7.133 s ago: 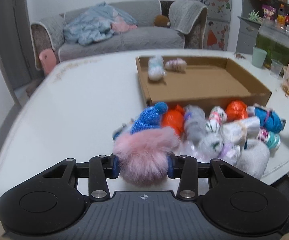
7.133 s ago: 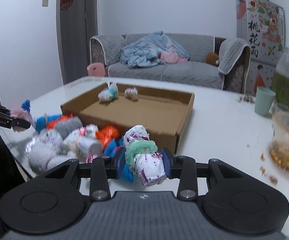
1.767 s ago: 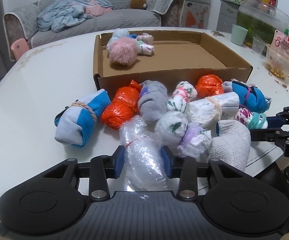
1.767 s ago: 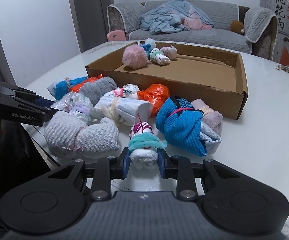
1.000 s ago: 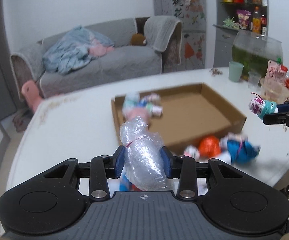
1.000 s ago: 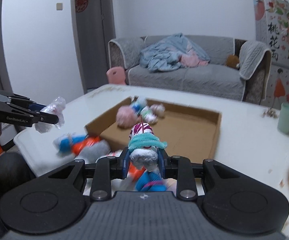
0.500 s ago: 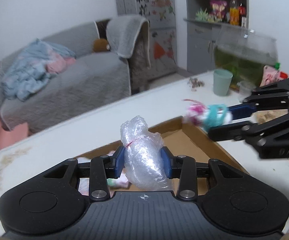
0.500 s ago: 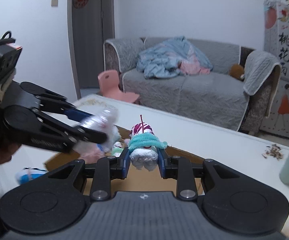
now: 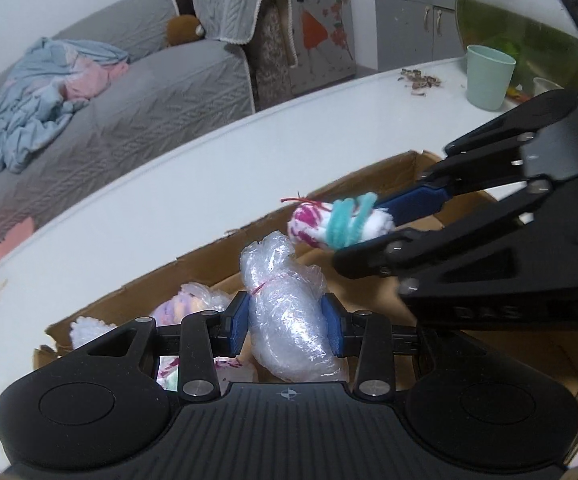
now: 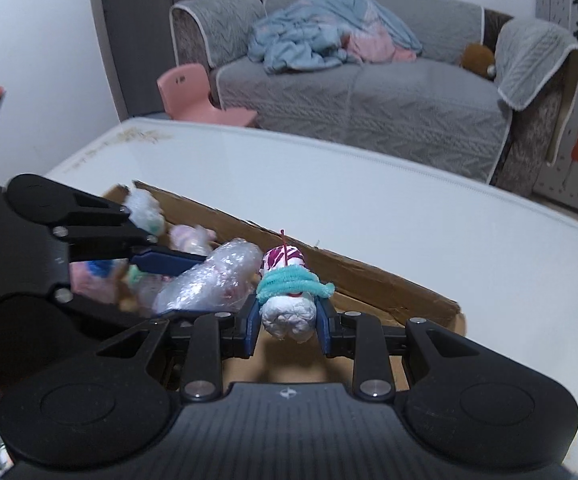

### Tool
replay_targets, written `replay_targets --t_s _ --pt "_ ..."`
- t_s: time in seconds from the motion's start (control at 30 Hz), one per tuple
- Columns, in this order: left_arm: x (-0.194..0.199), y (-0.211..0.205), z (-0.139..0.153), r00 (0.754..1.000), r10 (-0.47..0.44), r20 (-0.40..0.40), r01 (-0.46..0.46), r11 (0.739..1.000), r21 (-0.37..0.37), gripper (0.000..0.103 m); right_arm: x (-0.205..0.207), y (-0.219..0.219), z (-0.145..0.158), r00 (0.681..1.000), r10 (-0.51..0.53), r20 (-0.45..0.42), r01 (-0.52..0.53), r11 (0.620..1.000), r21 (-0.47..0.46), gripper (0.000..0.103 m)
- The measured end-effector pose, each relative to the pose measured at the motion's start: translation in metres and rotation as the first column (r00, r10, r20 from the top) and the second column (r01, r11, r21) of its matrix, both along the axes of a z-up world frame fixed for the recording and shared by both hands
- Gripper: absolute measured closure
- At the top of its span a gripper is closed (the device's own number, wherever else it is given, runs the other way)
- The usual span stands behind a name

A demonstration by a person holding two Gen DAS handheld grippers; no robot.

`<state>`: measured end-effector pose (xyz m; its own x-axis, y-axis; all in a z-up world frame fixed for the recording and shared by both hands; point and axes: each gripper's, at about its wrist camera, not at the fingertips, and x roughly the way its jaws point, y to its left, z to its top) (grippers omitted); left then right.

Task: Organize objects
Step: 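Carry both bundles into the tray and open both tools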

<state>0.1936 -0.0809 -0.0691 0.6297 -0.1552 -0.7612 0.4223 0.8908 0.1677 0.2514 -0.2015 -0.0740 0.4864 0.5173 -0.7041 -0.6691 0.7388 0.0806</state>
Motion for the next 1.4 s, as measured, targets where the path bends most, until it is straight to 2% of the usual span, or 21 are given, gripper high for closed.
replay_targets --t_s 0.13,0.27,0.4,0.6,0.77,1.07,1.27,1.4 --pt "0.003 0.001 -0.005 1.0 0.008 -0.006 -0.008 1.0 0.004 0.057 0.005 0.004 -0.003 1.0 0.003 -0.015 -0.003 1.0 -0.01 0.077" --pt "0.005 0.005 -0.007 0.999 0.027 -0.027 -0.027 1.0 -0.009 0.055 0.004 0.004 -0.005 0.999 0.004 -0.039 -0.006 0.998 -0.064 0.075" --pt "0.007 0.008 -0.007 0.998 0.045 -0.037 -0.046 0.999 -0.026 0.054 0.006 0.001 -0.007 0.997 -0.006 -0.077 0.001 0.998 -0.057 0.074" --pt "0.008 0.009 -0.004 0.997 0.063 -0.041 -0.064 0.997 -0.033 0.049 0.008 0.002 -0.003 0.997 -0.017 -0.07 0.012 0.998 -0.066 0.072" --pt "0.002 0.01 0.006 0.996 0.08 -0.04 -0.081 0.996 -0.048 0.041 0.007 -0.001 0.007 0.997 -0.019 -0.071 0.014 0.998 -0.067 0.065" --pt "-0.014 0.018 0.03 0.992 0.126 -0.03 -0.128 0.99 -0.067 0.032 -0.001 0.005 0.024 0.999 0.004 -0.044 -0.008 0.997 -0.072 0.063" --pt "-0.027 0.03 0.045 0.985 0.17 -0.033 -0.173 0.981 -0.09 0.03 -0.008 0.013 0.03 0.999 0.018 -0.045 -0.021 0.997 -0.068 0.061" --pt "-0.037 0.044 0.054 0.973 0.228 -0.035 -0.23 0.967 -0.106 0.022 -0.009 0.019 0.031 0.998 0.004 -0.061 -0.009 0.997 -0.076 0.058"
